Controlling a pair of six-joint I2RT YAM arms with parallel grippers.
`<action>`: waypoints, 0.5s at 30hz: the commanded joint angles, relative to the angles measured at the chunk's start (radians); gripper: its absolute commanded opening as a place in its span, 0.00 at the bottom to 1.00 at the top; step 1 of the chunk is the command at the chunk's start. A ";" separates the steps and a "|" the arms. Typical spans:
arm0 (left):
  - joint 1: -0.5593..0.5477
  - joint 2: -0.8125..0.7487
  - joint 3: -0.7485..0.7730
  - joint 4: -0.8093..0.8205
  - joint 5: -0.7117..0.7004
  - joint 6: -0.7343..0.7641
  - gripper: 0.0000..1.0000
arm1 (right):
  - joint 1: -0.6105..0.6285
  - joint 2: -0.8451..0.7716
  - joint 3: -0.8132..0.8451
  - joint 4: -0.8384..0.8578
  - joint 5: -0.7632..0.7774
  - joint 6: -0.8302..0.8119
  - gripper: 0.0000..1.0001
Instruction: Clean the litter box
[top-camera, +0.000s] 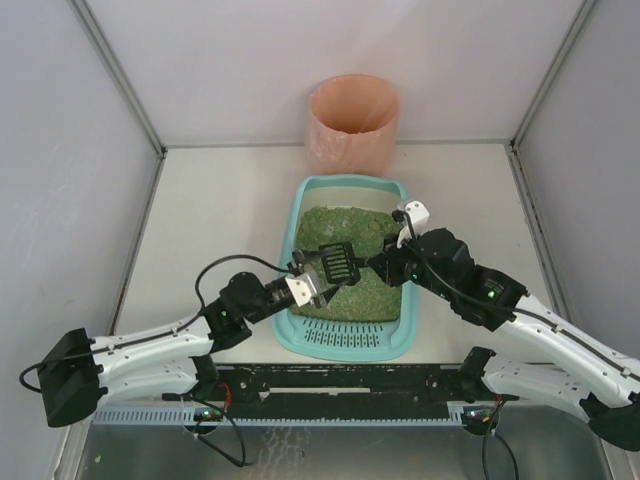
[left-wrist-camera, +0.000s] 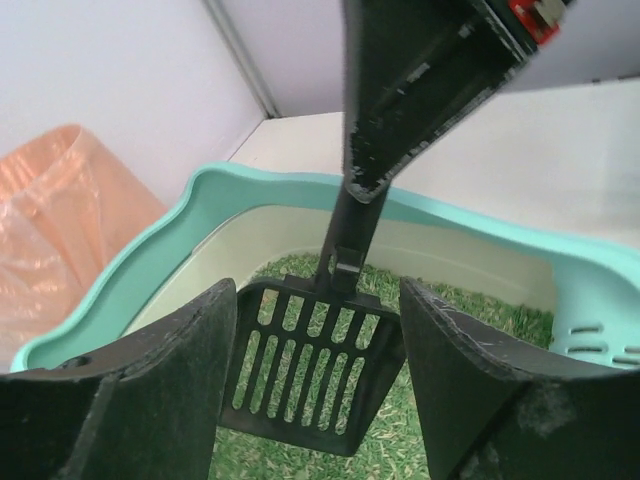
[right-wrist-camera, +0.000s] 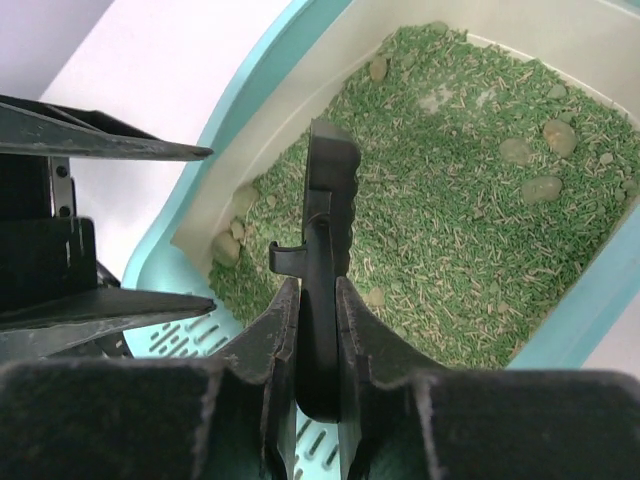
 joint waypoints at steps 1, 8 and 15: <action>-0.002 0.023 0.040 -0.013 0.133 0.200 0.68 | 0.028 0.000 0.064 -0.039 -0.023 -0.101 0.00; -0.002 0.070 0.085 -0.059 0.176 0.228 0.58 | 0.054 0.001 0.080 -0.043 -0.022 -0.105 0.00; -0.004 0.116 0.118 -0.058 0.203 0.217 0.46 | 0.077 0.024 0.083 -0.014 -0.029 -0.089 0.00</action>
